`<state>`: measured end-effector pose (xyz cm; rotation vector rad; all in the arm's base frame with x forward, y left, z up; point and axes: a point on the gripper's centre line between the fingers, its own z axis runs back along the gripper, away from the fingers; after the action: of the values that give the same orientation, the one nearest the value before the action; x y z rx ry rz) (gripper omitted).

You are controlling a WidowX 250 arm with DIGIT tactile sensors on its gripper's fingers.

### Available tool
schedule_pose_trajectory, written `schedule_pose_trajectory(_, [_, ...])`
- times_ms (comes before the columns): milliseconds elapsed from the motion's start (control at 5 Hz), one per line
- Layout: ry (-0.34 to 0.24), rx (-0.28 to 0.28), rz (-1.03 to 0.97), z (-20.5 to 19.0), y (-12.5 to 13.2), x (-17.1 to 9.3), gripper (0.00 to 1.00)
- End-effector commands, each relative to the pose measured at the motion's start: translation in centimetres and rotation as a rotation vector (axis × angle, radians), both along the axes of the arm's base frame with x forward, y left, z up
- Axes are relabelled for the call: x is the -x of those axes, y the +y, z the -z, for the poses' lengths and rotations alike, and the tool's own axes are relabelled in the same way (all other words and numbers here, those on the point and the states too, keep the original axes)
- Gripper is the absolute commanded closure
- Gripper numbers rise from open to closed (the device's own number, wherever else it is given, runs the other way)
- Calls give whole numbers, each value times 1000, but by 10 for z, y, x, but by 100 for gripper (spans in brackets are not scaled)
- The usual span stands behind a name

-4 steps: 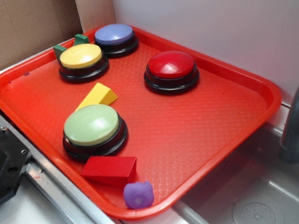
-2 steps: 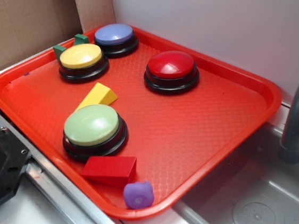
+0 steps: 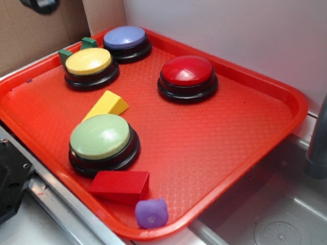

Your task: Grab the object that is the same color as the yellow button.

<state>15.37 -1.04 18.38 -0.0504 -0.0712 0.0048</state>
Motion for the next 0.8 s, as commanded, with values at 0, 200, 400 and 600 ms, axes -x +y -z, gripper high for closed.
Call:
schedule_pose_trajectory(0, [18, -8, -150, 57, 16, -31, 0])
schedule_pose_trajectory(200, [3, -32, -202, 84, 24, -42, 0])
schedule_pose_trajectory(400, [-7, -59, -227, 108, 31, -49, 0])
schedule_pose_trajectory(600, [11, -30, -236, 133, 34, -55, 0])
